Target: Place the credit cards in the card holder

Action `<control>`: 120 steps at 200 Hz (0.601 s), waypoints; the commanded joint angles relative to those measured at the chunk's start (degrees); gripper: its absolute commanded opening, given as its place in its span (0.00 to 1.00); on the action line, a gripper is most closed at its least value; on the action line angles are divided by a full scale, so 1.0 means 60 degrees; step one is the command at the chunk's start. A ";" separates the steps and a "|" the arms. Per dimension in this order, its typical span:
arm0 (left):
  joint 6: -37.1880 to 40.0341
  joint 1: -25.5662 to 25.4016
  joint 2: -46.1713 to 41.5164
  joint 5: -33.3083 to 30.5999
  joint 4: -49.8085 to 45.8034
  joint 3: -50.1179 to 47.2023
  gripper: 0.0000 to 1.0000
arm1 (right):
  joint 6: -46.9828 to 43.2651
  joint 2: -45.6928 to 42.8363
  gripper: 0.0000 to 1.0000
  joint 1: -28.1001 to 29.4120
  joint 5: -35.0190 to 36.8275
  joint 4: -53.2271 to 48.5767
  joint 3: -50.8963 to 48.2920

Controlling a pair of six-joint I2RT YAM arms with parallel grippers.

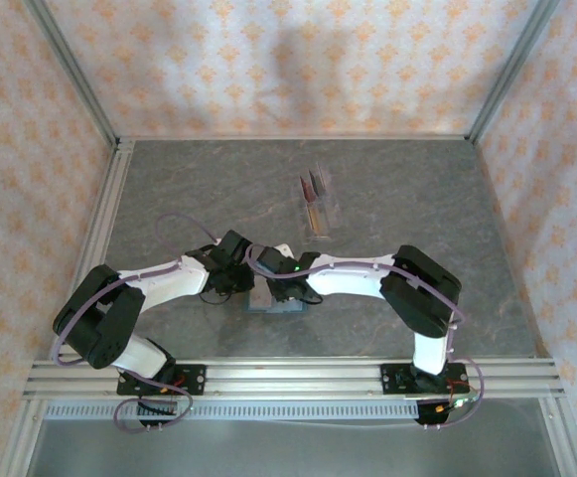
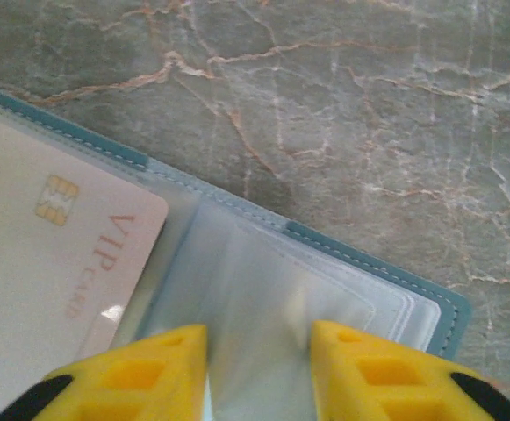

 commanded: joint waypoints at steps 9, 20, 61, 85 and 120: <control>-0.0054 -0.0282 0.0275 0.0470 -0.0163 -0.0390 0.18 | 0.0132 0.0317 0.26 0.0029 0.0291 -0.0112 -0.0207; -0.0071 -0.0296 0.0235 0.0473 -0.0123 -0.0425 0.18 | 0.0046 0.0264 0.23 0.0029 0.0387 -0.0211 -0.0068; -0.0264 -0.0405 0.0121 0.0481 -0.0014 -0.0572 0.18 | -0.0371 0.0170 0.05 0.0029 0.0800 -0.0785 0.0728; -0.0406 -0.0553 0.0177 0.0488 0.0092 -0.0548 0.18 | -0.0585 0.0223 0.00 -0.0008 0.0970 -0.1013 0.1153; -0.0662 -0.0691 0.0355 0.0605 0.0387 -0.0449 0.18 | -0.0801 0.0404 0.01 -0.0117 0.1020 -0.1182 0.1508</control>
